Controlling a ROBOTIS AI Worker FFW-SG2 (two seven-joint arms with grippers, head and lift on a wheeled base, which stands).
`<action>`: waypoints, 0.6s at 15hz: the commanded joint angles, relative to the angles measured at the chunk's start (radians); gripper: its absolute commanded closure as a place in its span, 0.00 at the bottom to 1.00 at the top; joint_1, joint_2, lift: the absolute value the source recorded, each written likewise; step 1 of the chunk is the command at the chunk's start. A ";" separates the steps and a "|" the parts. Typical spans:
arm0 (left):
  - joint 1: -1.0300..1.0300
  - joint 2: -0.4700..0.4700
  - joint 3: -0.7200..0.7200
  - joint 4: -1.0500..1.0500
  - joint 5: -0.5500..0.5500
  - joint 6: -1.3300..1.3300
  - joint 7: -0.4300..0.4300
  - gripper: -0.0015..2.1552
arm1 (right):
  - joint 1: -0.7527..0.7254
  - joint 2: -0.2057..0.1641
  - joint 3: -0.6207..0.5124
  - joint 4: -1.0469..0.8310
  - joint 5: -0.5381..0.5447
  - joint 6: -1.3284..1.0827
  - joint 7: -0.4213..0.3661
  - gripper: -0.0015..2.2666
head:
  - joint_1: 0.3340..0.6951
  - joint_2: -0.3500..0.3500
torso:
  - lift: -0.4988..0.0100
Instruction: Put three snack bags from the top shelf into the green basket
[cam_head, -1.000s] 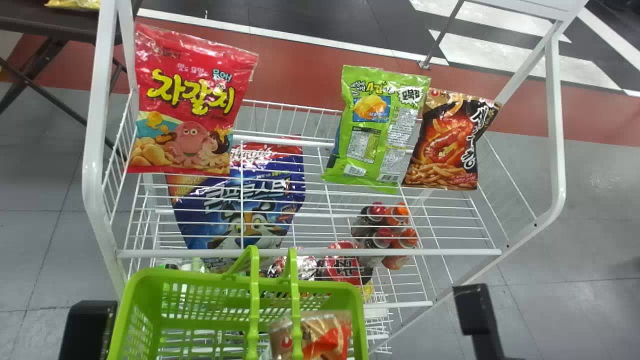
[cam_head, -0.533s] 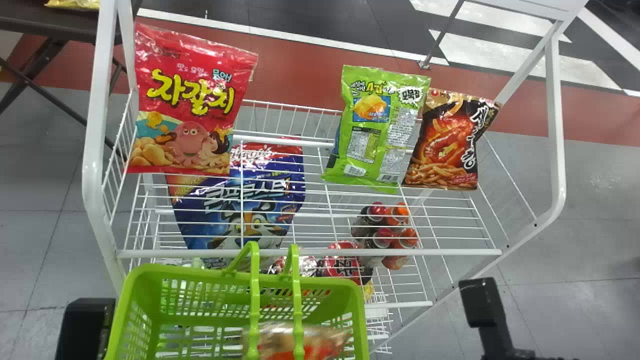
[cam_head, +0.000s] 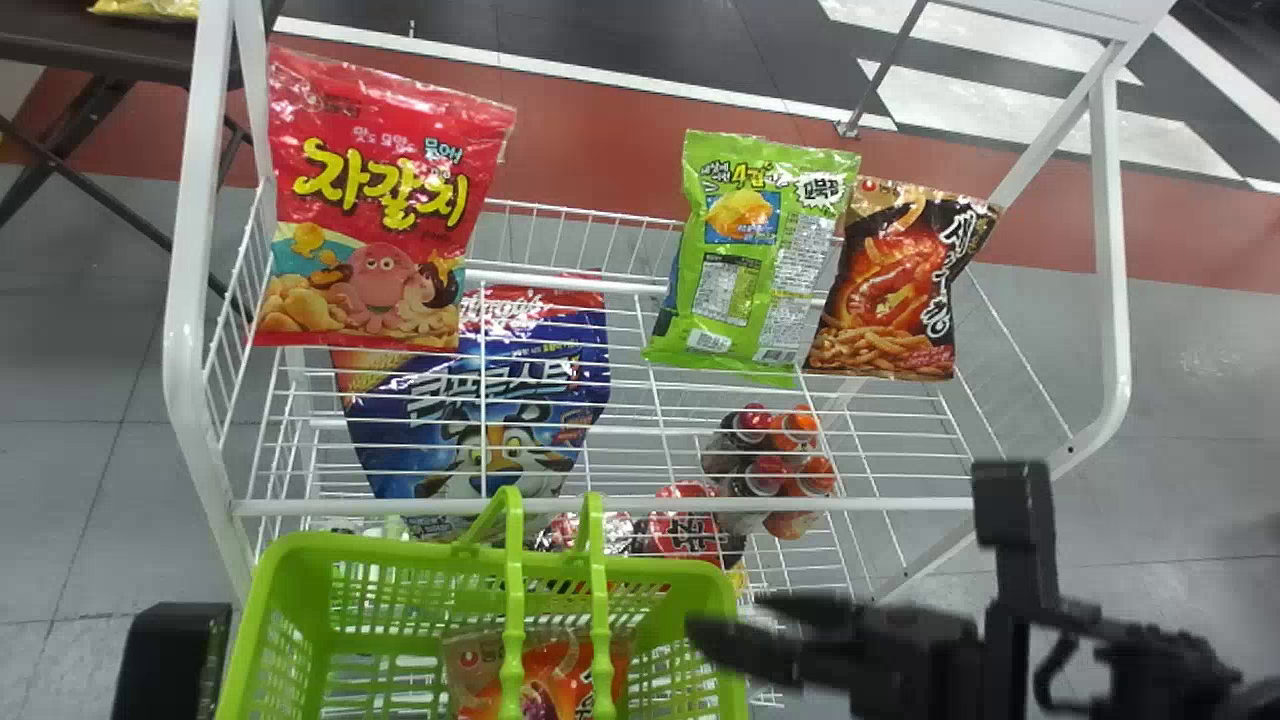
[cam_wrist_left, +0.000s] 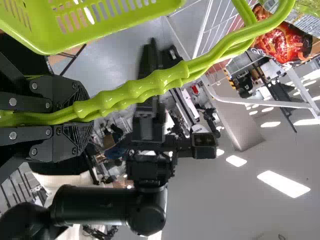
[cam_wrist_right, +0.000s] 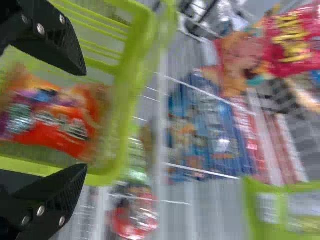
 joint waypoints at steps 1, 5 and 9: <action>0.000 -0.001 -0.004 0.003 0.000 0.000 0.000 0.65 | -0.062 0.001 0.057 0.080 0.102 -0.309 -0.013 0.04 | 1.00 0.00 | 0.89; -0.001 -0.001 -0.013 0.009 -0.005 0.000 0.002 0.65 | -0.217 -0.002 0.182 0.258 0.273 -0.622 -0.077 0.04 | 1.00 0.00 | 0.89; -0.013 0.004 -0.024 0.010 -0.009 0.022 0.003 0.65 | -0.333 0.001 0.270 0.412 0.394 -0.692 -0.186 0.04 | 1.00 0.00 | 0.89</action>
